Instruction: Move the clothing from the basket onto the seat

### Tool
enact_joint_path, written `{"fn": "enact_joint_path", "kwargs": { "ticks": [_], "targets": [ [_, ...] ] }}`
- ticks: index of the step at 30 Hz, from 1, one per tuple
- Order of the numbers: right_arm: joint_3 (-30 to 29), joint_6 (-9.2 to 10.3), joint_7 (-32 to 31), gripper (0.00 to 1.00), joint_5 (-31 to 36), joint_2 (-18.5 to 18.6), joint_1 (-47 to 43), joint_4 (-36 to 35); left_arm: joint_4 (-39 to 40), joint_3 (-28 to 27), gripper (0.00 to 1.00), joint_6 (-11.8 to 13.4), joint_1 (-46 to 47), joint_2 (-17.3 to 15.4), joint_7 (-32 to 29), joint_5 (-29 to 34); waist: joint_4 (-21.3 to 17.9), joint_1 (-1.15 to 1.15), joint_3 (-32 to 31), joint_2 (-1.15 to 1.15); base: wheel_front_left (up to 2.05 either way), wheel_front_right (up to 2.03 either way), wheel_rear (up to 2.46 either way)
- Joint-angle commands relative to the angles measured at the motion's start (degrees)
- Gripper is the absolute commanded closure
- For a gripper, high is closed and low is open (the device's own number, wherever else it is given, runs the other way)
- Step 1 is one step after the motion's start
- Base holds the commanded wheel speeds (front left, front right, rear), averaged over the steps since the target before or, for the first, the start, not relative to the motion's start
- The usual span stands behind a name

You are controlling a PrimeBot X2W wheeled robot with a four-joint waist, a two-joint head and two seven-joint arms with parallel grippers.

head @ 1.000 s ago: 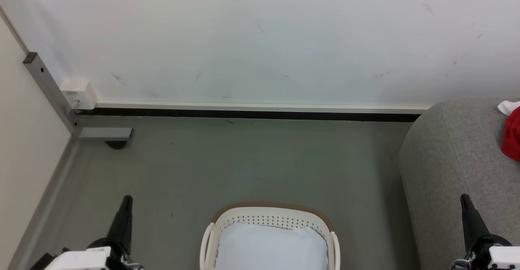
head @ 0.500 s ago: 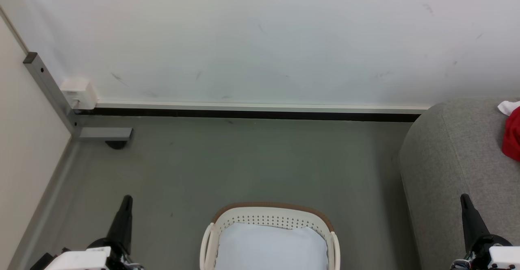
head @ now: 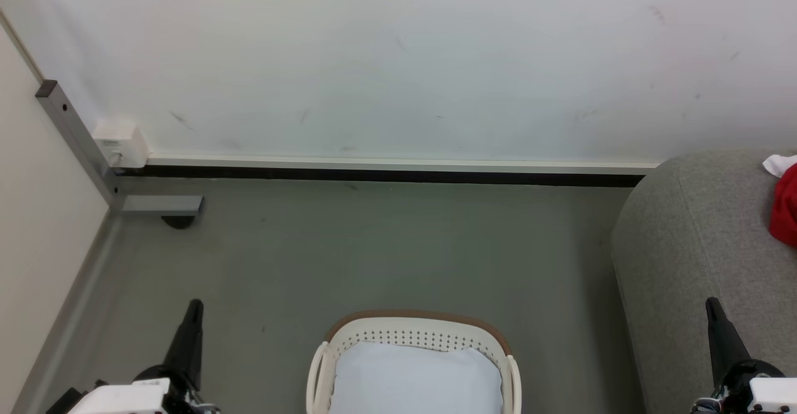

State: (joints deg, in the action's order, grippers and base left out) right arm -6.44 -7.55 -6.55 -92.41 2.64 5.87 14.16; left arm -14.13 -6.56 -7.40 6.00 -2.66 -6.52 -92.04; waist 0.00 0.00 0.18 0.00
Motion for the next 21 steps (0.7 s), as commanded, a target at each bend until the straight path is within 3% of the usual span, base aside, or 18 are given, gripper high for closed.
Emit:
{"fn": "enact_joint_path", "kwargs": {
  "ticks": [1, 21],
  "targets": [
    [-0.2, 0.12, -0.2, 1.00, 0.0, 0.4, 0.7, -0.3, 0.2, -0.1, 1.00, -0.3, 0.5, -0.4, -0.2, -0.7, 0.0, 0.00, 0.0, 0.00, 0.00, 0.00, 0.00],
    [-0.2, 0.12, -0.2, 1.00, 0.0, 0.4, 0.7, -0.3, 0.2, -0.1, 1.00, -0.2, 0.5, -0.4, -0.2, -0.7, 0.0, 0.00, 0.0, 0.00, 0.00, 0.00, 0.00]
  ]
}}
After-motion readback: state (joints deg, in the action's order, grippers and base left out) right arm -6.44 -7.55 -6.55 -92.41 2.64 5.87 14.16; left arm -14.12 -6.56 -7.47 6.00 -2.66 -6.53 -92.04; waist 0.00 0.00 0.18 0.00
